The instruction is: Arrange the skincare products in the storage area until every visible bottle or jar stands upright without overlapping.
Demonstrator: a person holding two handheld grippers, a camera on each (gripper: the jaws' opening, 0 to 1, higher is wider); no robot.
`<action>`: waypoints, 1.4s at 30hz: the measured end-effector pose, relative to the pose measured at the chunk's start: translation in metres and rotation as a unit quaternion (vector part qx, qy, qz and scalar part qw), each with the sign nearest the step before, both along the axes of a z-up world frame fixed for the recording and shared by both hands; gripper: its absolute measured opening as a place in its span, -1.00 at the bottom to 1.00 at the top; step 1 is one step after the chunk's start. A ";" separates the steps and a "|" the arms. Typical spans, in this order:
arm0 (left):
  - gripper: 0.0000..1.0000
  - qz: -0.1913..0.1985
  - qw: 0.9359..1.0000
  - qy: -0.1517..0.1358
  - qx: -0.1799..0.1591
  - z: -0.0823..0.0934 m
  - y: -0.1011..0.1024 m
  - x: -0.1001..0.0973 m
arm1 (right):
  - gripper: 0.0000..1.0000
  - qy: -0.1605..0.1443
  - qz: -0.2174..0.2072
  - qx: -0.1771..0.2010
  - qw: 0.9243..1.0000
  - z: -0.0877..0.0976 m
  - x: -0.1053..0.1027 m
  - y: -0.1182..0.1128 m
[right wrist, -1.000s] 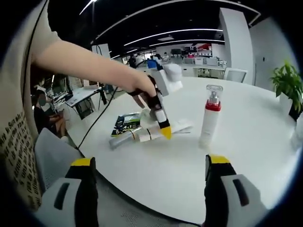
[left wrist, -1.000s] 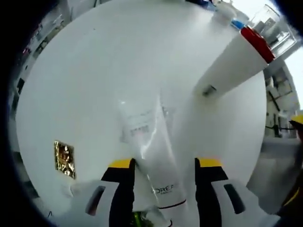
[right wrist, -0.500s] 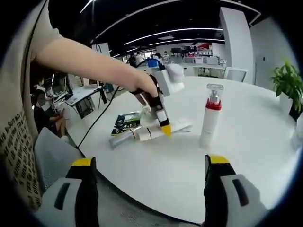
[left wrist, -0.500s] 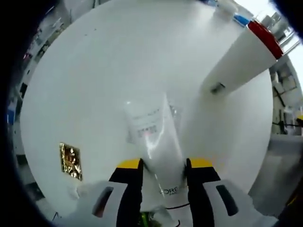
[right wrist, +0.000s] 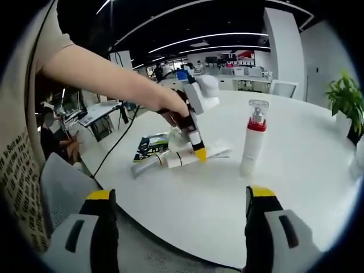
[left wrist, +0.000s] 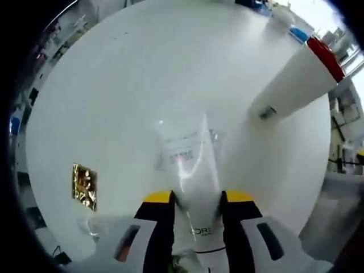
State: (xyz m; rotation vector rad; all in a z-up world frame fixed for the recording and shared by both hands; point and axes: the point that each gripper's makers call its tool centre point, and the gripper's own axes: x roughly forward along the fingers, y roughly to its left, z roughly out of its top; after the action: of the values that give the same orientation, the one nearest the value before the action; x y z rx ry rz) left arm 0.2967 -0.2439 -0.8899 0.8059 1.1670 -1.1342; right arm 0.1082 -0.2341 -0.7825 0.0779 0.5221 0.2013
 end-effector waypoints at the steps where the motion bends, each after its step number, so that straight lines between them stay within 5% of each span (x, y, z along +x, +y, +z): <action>1: -0.44 0.001 1.000 0.000 -0.002 0.000 0.000 0.000 | 0.87 0.000 0.000 0.000 1.000 0.000 0.000 0.000; 29: -0.49 0.006 0.999 0.005 -0.040 0.022 0.014 -0.011 | 0.85 -0.002 0.001 0.000 1.000 0.002 -0.001 0.000; 31: -0.73 0.015 0.998 0.008 -0.054 0.029 0.012 -0.011 | 0.85 -0.004 -0.001 0.000 1.000 0.003 -0.001 0.000; 32: -1.00 -0.021 0.994 -0.006 -0.108 0.040 -0.005 -0.003 | 0.84 -0.005 -0.001 0.000 1.000 0.004 -0.002 0.000; 33: -1.00 -0.003 0.995 0.033 -0.094 0.048 0.002 -0.011 | 0.84 -0.006 -0.002 0.001 1.000 0.004 -0.002 -0.001; 34: -1.00 -0.010 0.993 0.023 -0.111 0.054 -0.007 -0.014 | 0.84 -0.006 -0.002 0.001 1.000 0.004 -0.002 -0.001; 36: -1.00 -0.050 0.997 0.012 -0.064 0.048 0.000 -0.014 | 0.84 -0.007 -0.001 0.001 1.000 0.004 -0.002 0.000; 37: -1.00 -0.046 0.995 -0.026 -0.079 0.048 -0.005 -0.003 | 0.84 -0.007 0.000 0.000 1.000 0.004 -0.002 0.001; 42: -1.00 -0.035 0.997 0.013 -0.065 0.040 0.007 -0.026 | 0.84 -0.010 -0.002 -0.002 1.000 0.006 -0.003 0.002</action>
State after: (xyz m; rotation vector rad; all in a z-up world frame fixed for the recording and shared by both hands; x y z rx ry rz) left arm 0.2710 -0.2368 -0.8502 0.7401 1.0810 -1.2682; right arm 0.1053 -0.2321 -0.7768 0.0737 0.5033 0.1964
